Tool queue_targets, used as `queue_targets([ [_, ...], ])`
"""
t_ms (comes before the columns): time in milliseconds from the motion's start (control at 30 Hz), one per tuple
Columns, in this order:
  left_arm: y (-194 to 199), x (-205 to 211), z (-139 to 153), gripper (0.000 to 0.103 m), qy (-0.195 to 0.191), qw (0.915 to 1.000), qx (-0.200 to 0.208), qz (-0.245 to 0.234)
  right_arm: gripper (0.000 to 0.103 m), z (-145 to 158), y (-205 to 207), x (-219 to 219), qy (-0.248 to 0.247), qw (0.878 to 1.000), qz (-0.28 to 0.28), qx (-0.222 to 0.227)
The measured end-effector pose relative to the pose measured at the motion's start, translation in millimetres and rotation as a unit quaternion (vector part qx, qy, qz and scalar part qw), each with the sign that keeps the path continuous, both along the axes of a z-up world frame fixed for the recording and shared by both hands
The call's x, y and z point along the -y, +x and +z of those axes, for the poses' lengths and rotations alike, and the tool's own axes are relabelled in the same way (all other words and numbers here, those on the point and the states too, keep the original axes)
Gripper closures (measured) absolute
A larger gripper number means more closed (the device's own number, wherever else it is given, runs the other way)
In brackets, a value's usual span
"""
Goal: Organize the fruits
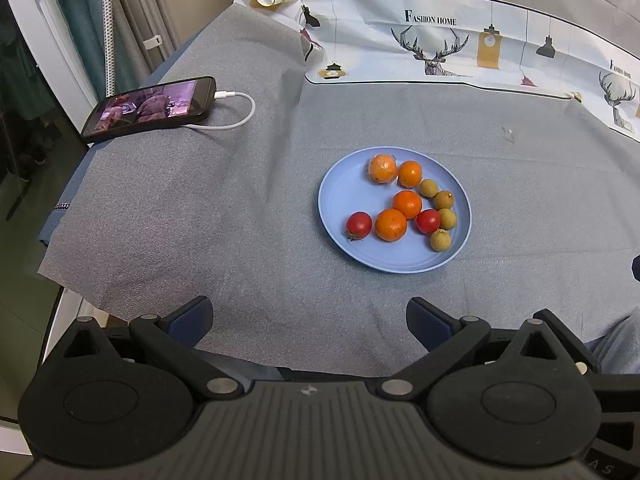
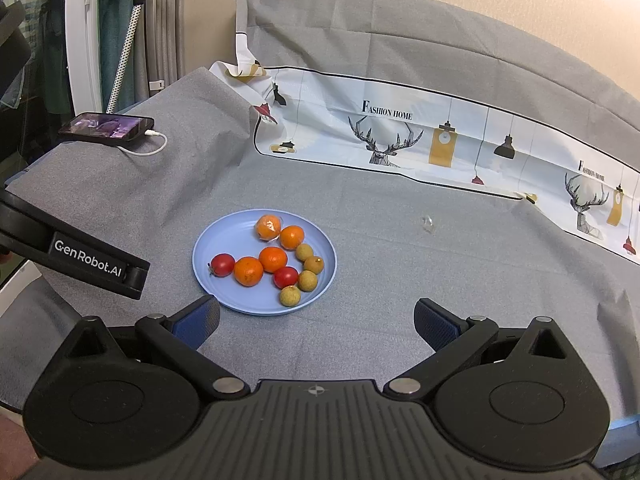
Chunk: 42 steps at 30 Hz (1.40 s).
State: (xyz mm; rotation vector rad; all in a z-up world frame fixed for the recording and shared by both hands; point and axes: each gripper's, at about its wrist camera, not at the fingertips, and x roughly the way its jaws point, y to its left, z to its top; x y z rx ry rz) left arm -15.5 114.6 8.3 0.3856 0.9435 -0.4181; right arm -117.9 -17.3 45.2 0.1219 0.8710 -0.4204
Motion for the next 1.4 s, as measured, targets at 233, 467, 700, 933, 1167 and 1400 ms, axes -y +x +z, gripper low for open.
queue_targets([
  [233,0.0,-0.8,0.3,0.000,0.000,1.0000,0.000,-0.001,0.001,1.1,0.6,0.3,-0.002,1.000,0.002,0.001],
  [467,0.9,-0.9,0.5,0.000,0.000,1.0000,-0.001,-0.001,0.001,1.2,0.6,0.4,-0.002,1.000,0.002,0.001],
  [700,2.0,-1.1,0.2,0.000,0.000,1.0000,-0.001,-0.001,0.001,2.7,1.4,1.3,-0.003,1.000,0.004,0.001],
  [933,1.9,-1.0,0.1,0.000,0.000,1.0000,-0.001,-0.001,0.001,3.1,1.4,1.5,-0.003,1.000,0.004,0.000],
  [1167,2.3,-1.3,0.0,0.000,0.001,1.0000,-0.002,0.000,0.001,3.0,1.4,1.4,-0.003,1.000,0.004,0.000],
  [1400,2.1,-0.5,-0.6,0.000,0.002,1.0000,-0.002,0.000,0.001,3.3,1.6,5.8,-0.002,1.000,0.002,0.001],
])
